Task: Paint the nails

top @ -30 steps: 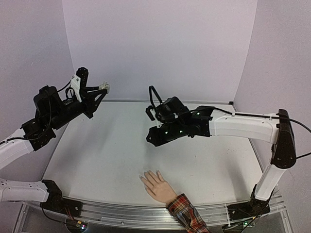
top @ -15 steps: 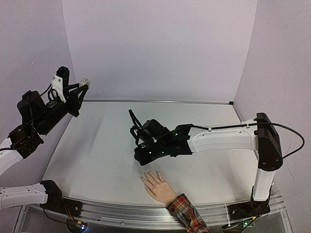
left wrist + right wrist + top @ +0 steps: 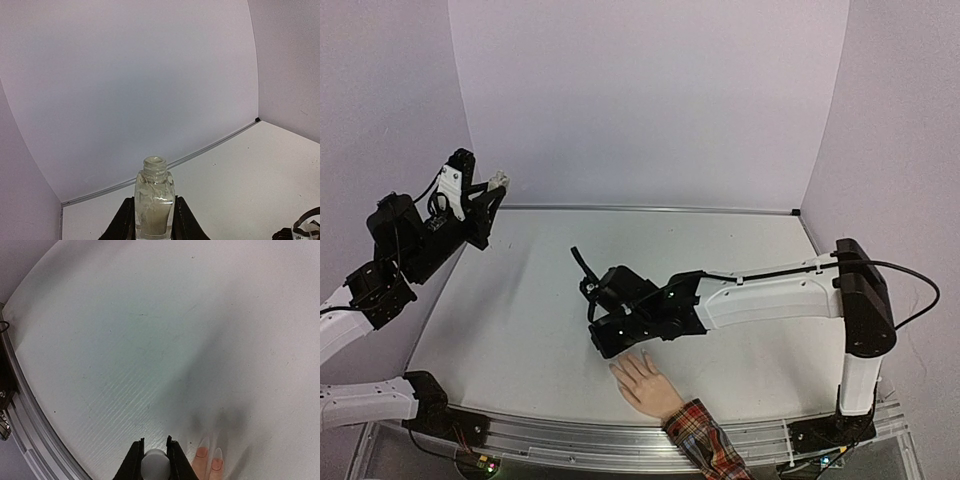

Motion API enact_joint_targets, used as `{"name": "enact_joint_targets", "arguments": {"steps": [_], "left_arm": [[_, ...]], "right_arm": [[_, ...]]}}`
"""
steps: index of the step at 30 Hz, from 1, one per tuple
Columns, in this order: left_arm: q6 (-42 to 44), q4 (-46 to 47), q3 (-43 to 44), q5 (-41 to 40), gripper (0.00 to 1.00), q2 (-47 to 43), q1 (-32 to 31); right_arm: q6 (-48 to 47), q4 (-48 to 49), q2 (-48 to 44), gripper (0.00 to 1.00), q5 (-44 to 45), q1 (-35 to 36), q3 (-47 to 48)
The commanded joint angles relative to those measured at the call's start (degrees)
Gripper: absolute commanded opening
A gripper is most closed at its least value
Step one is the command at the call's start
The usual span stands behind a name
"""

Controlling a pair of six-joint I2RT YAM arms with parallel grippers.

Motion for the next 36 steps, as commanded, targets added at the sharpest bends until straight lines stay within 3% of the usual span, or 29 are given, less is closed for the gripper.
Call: {"name": "enact_joint_targets", "arguments": {"steps": [1,36], "left_arm": [[0.5,3.3,-0.1,-0.3,0.00,-0.6,0.3],[-0.1,3.2,-0.4,1.3,0.00,-0.5,0.3]], "right_arm": [[2.0,-1.0,0.4,0.00,2.9,0.1,0.6],[0.7,-2.8,4.8,0.00,0.5,0.4,1.9]]}}
